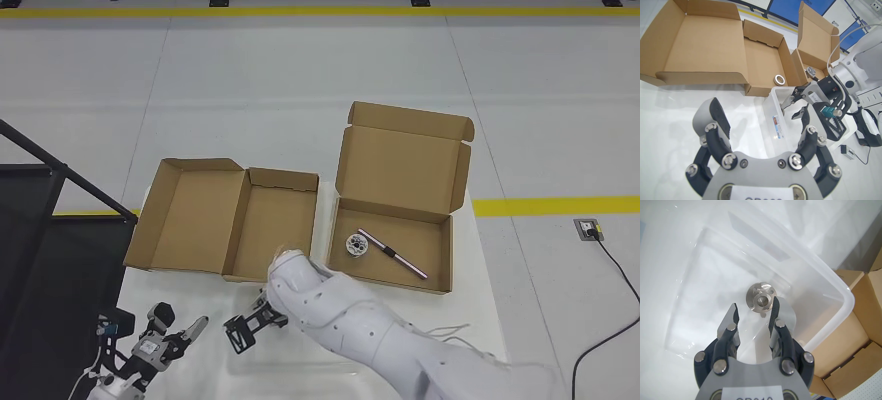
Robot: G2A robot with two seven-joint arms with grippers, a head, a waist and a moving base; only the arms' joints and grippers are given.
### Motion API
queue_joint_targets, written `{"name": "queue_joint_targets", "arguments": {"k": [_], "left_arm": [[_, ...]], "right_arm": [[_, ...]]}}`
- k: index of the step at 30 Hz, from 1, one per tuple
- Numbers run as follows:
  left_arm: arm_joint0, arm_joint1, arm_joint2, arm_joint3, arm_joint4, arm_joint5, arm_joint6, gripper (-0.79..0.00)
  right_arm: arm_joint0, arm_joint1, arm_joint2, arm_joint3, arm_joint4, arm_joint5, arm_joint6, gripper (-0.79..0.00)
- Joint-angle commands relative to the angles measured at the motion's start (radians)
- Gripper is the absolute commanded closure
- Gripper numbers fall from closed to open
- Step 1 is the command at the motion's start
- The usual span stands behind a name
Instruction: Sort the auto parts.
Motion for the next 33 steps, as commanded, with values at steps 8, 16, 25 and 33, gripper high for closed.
{"name": "queue_joint_targets", "arguments": {"k": [8, 16, 25, 33], "left_arm": [[-0.007, 0.001, -0.003, 0.003, -0.016, 0.002, -0.014, -0.785], [-0.014, 0.002, -0.003, 0.004, -0.032, 0.005, -0.033, -0.785], [-0.019, 0.002, 0.005, 0.007, -0.035, 0.010, -0.040, -0.785], [-0.021, 0.002, 0.008, 0.010, -0.032, 0.011, -0.035, -0.785]], "right_arm": [[0.003, -0.055, -0.009, 0.092, -0.031, 0.023, -0.030, -0.379], [-0.001, -0.097, -0.015, 0.159, -0.073, 0.075, -0.050, -0.369], [-0.003, -0.140, -0.015, 0.224, -0.093, 0.077, -0.042, -0.379], [0.002, -0.153, -0.015, 0.245, -0.110, 0.006, -0.060, -0.372]]}}
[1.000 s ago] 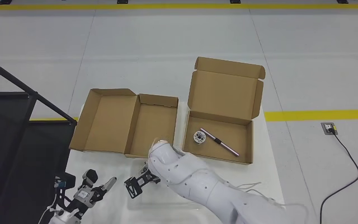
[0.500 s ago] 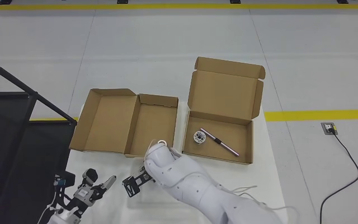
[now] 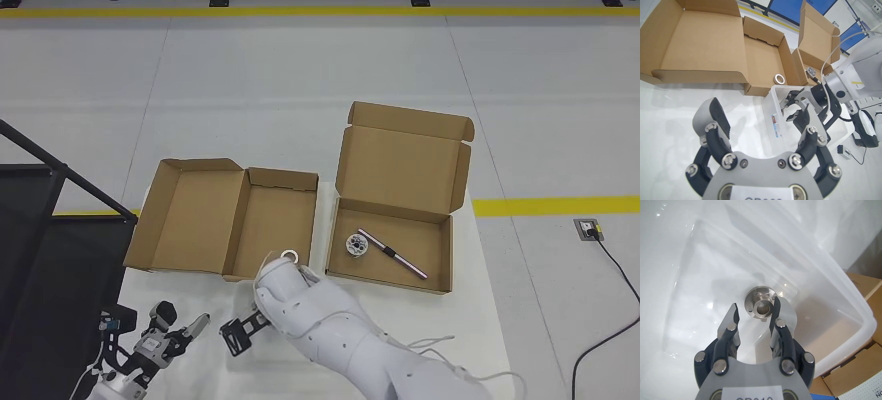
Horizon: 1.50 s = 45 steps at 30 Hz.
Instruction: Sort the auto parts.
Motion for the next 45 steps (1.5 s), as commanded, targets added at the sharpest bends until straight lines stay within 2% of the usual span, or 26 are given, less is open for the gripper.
{"name": "queue_joint_targets", "arguments": {"k": [1, 5, 10, 21, 41, 45], "left_arm": [[0.000, 0.000, 0.000, 0.001, 0.000, -0.001, 0.002, -0.785], [0.000, 0.000, 0.000, 0.002, 0.001, -0.002, 0.004, -0.785], [0.001, 0.001, 0.000, 0.001, 0.005, -0.002, 0.005, -0.785], [0.002, 0.001, 0.000, 0.000, -0.001, 0.001, 0.005, -0.785], [0.000, 0.002, 0.001, 0.001, -0.004, 0.001, 0.001, -0.785], [-0.001, 0.002, 0.002, 0.003, -0.004, 0.000, 0.001, -0.785]], "right_arm": [[0.000, 0.000, 0.000, -0.002, -0.009, -0.026, -0.009, -0.376], [0.001, 0.001, 0.000, -0.010, -0.042, -0.078, -0.037, -0.382], [0.002, 0.001, 0.005, 0.003, -0.052, -0.028, -0.068, -0.366], [-0.016, -0.006, 0.000, -0.006, 0.008, 0.003, 0.052, -0.323], [-0.035, -0.007, 0.000, -0.019, 0.041, 0.023, 0.127, -0.283], [-0.036, -0.007, 0.000, -0.022, 0.050, 0.023, 0.138, -0.246]]}}
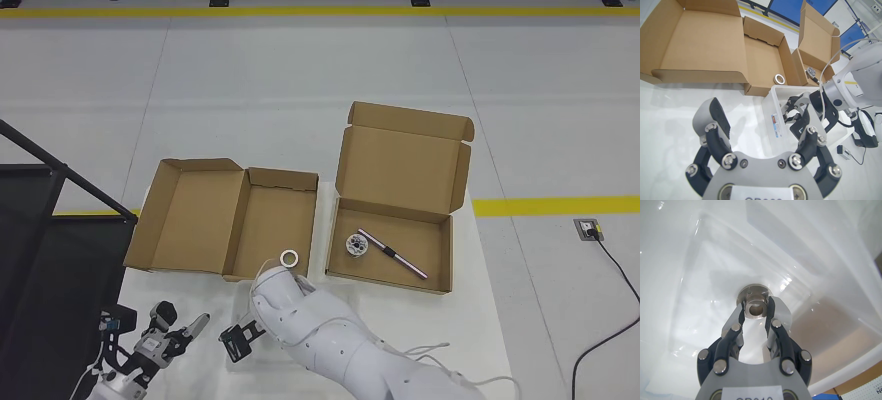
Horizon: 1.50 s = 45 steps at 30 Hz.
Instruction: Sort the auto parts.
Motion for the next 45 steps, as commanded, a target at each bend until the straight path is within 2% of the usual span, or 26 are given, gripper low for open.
{"name": "queue_joint_targets", "arguments": {"k": [1, 3, 4, 6, 11, 32, 45], "left_arm": [[-0.001, 0.000, 0.000, 0.001, 0.000, 0.000, 0.000, -0.785], [-0.002, 0.000, 0.001, 0.002, 0.000, 0.000, 0.000, -0.785], [-0.002, 0.000, 0.001, 0.002, 0.000, 0.000, 0.000, -0.785], [-0.003, 0.000, 0.000, 0.003, -0.001, 0.000, 0.000, -0.785], [-0.004, 0.001, 0.000, 0.003, -0.004, 0.003, -0.001, -0.785], [0.005, 0.003, -0.022, -0.006, -0.018, -0.007, -0.004, -0.785], [0.010, 0.004, -0.033, -0.012, -0.024, -0.008, -0.005, -0.785]], "right_arm": [[0.000, 0.000, 0.000, 0.000, 0.004, -0.001, 0.004, -0.231], [0.000, 0.000, 0.000, -0.001, 0.007, -0.001, 0.007, -0.200], [0.000, 0.000, 0.000, -0.001, 0.007, -0.001, 0.007, -0.151], [0.002, 0.000, 0.000, -0.001, 0.009, 0.000, 0.006, 0.000], [0.012, 0.001, 0.000, -0.004, 0.014, 0.003, 0.000, 0.000], [0.035, 0.020, 0.000, -0.029, -0.174, 0.072, -0.223, 0.000], [0.023, 0.036, 0.013, -0.092, -0.216, 0.119, -0.167, 0.000]]}}
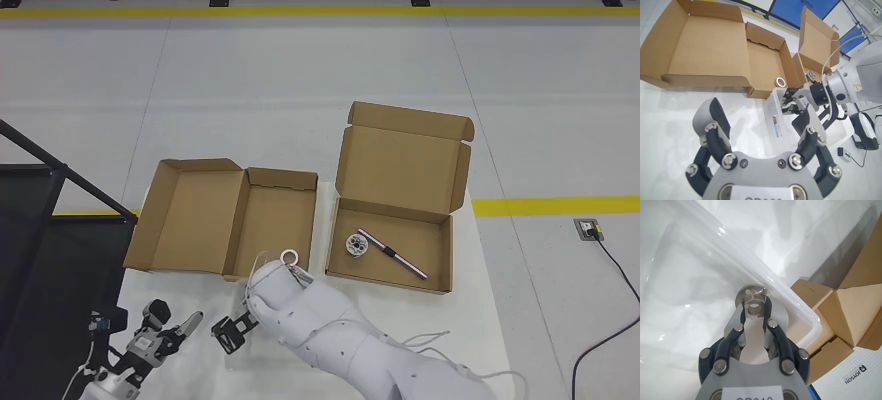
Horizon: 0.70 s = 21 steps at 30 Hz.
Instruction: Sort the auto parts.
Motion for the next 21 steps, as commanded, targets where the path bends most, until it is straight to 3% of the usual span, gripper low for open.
{"name": "queue_joint_targets", "arguments": {"k": [1, 11, 21], "left_arm": [[0.001, 0.000, -0.003, -0.001, -0.002, -0.001, -0.001, -0.785], [0.006, 0.001, -0.012, -0.008, -0.011, -0.005, -0.007, -0.785], [-0.015, 0.002, -0.001, 0.024, 0.000, -0.006, -0.007, -0.785]], "right_arm": [[-0.003, 0.005, 0.003, -0.015, -0.006, 0.005, 0.011, 0.000], [-0.027, 0.052, 0.015, -0.121, -0.053, 0.010, 0.016, 0.000], [-0.057, 0.143, 0.054, -0.309, -0.106, -0.027, -0.004, 0.000]]}}
